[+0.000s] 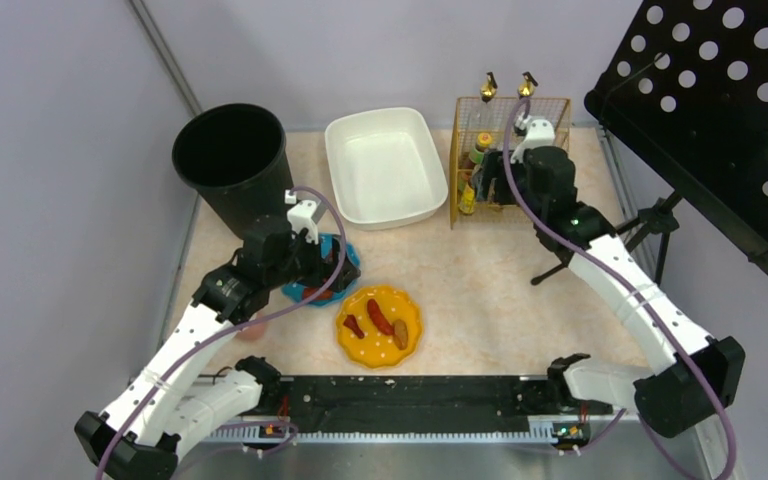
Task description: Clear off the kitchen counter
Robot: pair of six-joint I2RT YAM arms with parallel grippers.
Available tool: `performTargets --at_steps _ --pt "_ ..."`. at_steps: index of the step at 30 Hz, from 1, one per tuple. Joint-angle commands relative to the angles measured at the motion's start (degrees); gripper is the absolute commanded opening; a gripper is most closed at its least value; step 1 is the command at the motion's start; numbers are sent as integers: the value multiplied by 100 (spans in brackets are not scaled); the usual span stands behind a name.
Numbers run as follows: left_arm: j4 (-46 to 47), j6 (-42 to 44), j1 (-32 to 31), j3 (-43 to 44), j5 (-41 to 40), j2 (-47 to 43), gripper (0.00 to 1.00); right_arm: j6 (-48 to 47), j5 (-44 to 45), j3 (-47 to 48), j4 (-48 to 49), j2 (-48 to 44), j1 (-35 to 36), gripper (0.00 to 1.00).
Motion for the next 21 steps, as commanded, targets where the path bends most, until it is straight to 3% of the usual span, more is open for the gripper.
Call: performTargets --at_steps 1,12,21 --pt "57 53 -29 19 -149 84 98 -173 -15 -108 -366 -269 664 73" --pt "6 -7 -25 35 -319 287 97 114 -874 -800 -241 -408 1781 73" --pt "-127 -701 -31 6 -412 397 96 199 -809 -1452 116 -41 2452 73"
